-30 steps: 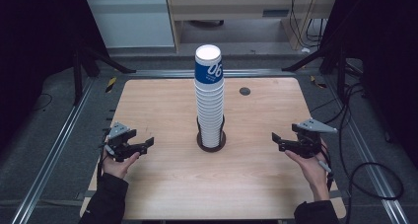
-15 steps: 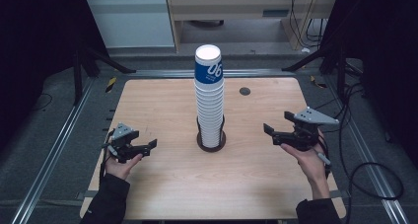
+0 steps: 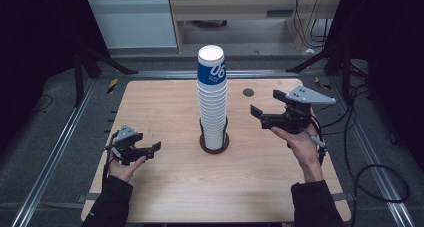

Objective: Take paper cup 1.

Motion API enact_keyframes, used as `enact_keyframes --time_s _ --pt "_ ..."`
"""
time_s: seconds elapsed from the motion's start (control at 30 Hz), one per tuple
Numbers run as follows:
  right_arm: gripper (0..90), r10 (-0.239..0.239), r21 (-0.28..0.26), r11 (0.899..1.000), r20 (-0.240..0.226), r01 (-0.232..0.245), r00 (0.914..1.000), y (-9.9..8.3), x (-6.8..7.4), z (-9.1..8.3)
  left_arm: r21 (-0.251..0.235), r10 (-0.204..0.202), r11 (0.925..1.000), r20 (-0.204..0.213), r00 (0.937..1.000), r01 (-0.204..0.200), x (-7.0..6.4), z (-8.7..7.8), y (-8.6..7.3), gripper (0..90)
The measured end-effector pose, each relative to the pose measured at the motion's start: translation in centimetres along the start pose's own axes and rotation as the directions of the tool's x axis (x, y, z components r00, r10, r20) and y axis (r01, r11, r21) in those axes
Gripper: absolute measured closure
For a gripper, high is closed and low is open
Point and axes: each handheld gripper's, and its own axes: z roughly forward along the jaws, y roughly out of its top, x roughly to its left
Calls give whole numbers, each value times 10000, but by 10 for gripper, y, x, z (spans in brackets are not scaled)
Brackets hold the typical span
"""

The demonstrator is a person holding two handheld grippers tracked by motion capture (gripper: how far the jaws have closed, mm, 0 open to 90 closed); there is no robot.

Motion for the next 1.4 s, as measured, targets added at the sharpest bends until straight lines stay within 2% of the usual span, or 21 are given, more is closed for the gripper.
enact_keyframes --time_s 0.07,0.2,0.23,0.33,0.47,0.57,0.9,1.07,1.2,1.4 --pt "82 -43 -233 9997 -328 36 9995 12 7 8 15 20 10000 -11 10000 -20 -1 1 -1 152" --pt "80 -103 -572 9983 -551 72 9984 23 15 13 57 -16 10000 -1 10000 16 -1 2 -1 152" --pt "79 -80 -740 9973 -783 22 9969 30 20 15 43 -37 10000 22 10000 37 -1 1 -1 152" --pt "79 -209 -788 9968 -836 143 9963 37 25 18 28 -29 10000 29 10000 29 0 1 -1 153" --pt "79 -224 -926 9956 -1135 119 9933 48 32 27 39 -36 10000 83 10000 36 -1 1 -1 153" --pt "77 -207 -1005 9949 -1330 72 9909 56 38 41 147 42 9999 68 10000 -43 -2 2 -1 153" --pt "73 -458 -805 9962 -1476 342 9880 67 52 76 240 133 9996 71 9999 -134 -4 4 -2 153" --pt "73 -589 -591 9969 -1309 515 9896 68 53 90 252 148 9996 79 9999 -150 -4 4 -1 153" --pt "74 -466 -479 9980 -1367 404 9895 68 53 99 244 133 9996 64 9999 -135 -4 4 -1 153" --pt "79 -534 -411 9980 -1291 484 9902 65 56 112 312 196 9993 111 9997 -200 -6 5 -2 153"
